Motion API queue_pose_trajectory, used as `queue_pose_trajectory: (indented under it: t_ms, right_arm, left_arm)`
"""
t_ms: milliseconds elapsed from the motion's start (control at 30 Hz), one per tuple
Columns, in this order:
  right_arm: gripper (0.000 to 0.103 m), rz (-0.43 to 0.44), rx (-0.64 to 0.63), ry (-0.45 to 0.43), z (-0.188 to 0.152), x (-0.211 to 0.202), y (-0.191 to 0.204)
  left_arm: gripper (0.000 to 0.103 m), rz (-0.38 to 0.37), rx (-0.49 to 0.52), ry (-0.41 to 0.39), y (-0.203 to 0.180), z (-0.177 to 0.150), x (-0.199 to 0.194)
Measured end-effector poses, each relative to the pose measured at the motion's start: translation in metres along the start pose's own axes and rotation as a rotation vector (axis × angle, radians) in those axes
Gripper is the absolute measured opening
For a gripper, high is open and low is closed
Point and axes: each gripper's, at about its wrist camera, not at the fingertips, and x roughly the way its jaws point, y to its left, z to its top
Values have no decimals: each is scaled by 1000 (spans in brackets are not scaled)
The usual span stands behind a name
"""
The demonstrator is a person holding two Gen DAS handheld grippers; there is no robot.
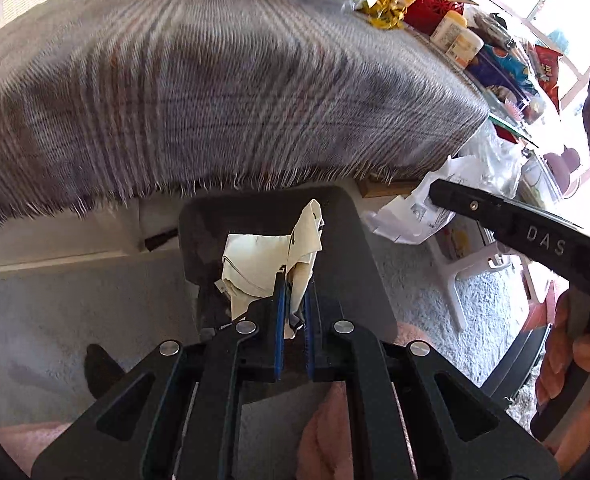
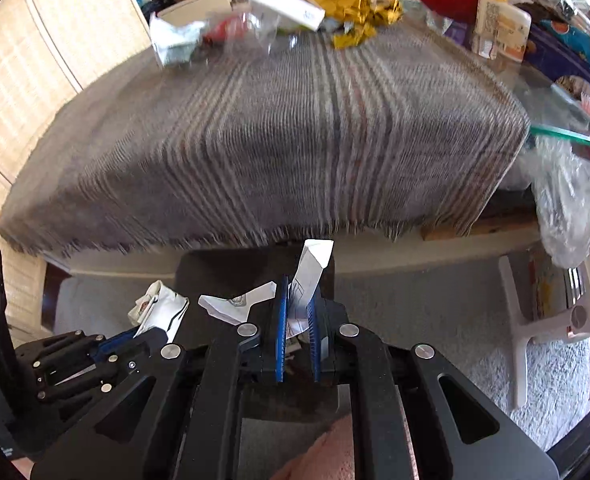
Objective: Collect trash
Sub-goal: 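Carry the paper scrap and wrapper to the bin and open both tools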
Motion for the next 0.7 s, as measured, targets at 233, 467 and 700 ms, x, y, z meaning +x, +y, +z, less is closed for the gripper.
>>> queue_pose_trajectory:
  t_ms: [233,467,700]
  right_arm:
    - [11,2,27,42,-21,37,-1]
    - [14,16,47,78,-21,50,0]
    - [55,22,75,79,-18,50,-1]
  left_arm:
    - [8,-1,14,34,2,-17,32]
    - [11,-5,6,54,4,-19,42]
    - [33,-14,0,46,7,-17,37]
